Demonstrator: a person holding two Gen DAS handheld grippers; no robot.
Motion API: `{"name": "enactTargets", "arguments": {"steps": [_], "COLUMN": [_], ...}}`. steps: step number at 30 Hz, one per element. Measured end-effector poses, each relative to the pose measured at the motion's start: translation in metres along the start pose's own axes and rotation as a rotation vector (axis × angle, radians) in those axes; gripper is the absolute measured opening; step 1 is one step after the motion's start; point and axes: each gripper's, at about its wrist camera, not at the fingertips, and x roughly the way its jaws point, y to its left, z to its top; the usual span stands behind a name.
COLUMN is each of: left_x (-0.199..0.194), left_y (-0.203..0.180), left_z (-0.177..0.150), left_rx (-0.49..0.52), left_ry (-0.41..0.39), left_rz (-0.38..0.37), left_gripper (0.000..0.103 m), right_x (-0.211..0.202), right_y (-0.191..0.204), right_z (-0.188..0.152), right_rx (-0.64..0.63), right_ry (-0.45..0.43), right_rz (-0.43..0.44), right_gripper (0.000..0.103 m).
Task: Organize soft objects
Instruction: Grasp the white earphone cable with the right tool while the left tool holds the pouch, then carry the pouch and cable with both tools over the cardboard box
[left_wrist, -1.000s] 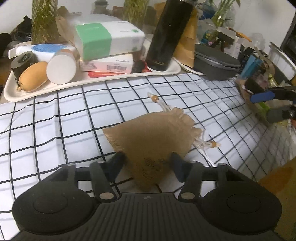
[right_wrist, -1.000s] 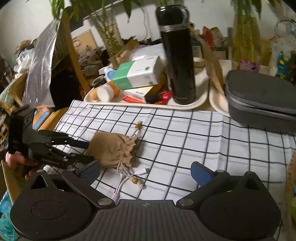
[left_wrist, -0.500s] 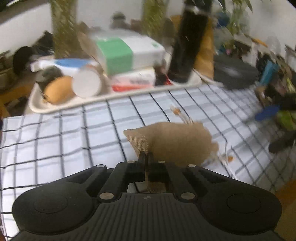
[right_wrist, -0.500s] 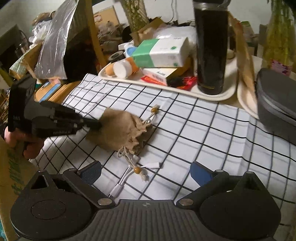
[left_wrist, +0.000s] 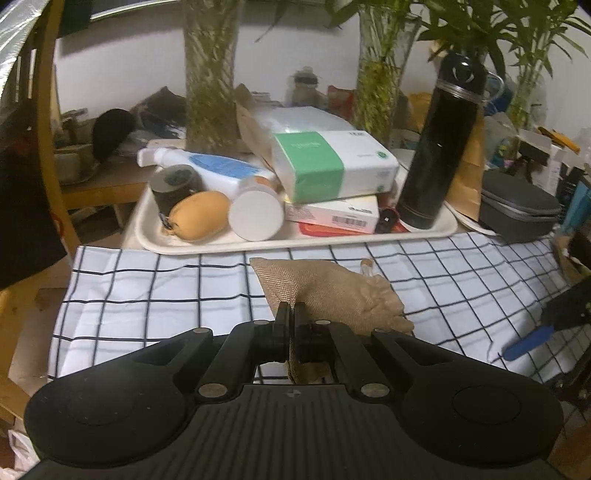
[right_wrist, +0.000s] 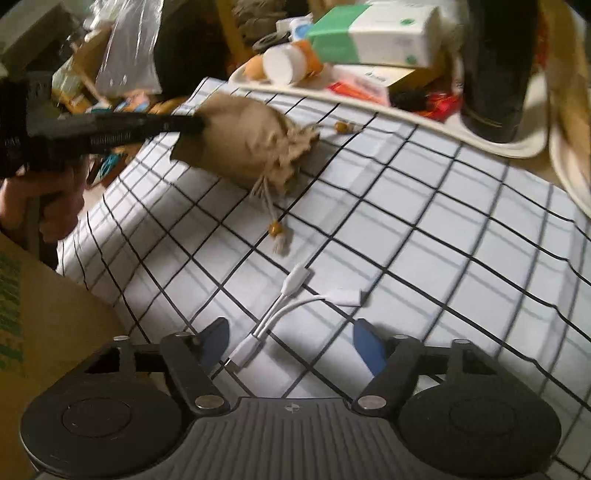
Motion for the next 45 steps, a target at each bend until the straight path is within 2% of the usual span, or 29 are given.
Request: {"name": "enactTargets", "arguments": {"steps": [3,8,11,13,16,17,23,26,28,31,39,45], "left_x": [0.0,0.003,0.004,0.004,0.005,0.005,0.007,0.009,0.011,0.012,0.0,-0.02], "left_y": [0.003,0.002,0.0,-0.001,0.0,0.0,-0.002,-0.005,-0.008,-0.011,-0.013,-0.027], "left_z": [-0.001,-0.001,-0.003,-0.003,-0.003,-0.003,-0.005,-0.007,-0.009,-0.01,-0.004,0.004], "left_rx": [-0.011,-0.004,0.004,0.007,0.001,-0.001,0.006,0.023,0.039,0.052,0.026,0.094], "left_ry": [0.004,0.015,0.021,0.022,0.024,0.027,0.041,0.052,0.06,0.066,0.056,-0.01], "left_rz": [0.009,0.014,0.011,0.008,0.006,0.003,-0.011,-0.027,-0.038,-0.052,-0.121,-0.157], "left_gripper": [0.002,0.002,0.002,0.002,0.002,0.002,0.002,0.002,0.002,0.002,0.002,0.002], "right_x": [0.004,0.013,0.016,0.014,0.011,0.01,0.006,0.007,0.008,0.008,-0.007,-0.035], "right_y": [0.009,0.034,0.044,0.044,0.044,0.044,0.032,0.035,0.037,0.035,0.033,0.042], "right_z": [0.005,0.008,0.008,0.009,0.01,0.009,0.011,0.011,0.011,0.011,0.01,0.013], "right_rx": [-0.064,-0.238,-0.326,-0.34,-0.36,-0.362,-0.289,-0.292,-0.296,-0.264,-0.233,-0.231], "right_ry": [-0.013,-0.015,-0.02,-0.024,-0.018,-0.011,0.007,0.011,0.019,0.014,-0.054,-0.126], "right_rz": [-0.021,-0.106,-0.163,-0.168,-0.227,-0.251,-0.289,-0.3,-0.294,-0.279,-0.313,-0.353], "right_gripper": [0.064,0.059,0.05,0.033,0.016,0.014,0.014,0.014,0.007,0.006,0.006,0.006]}}
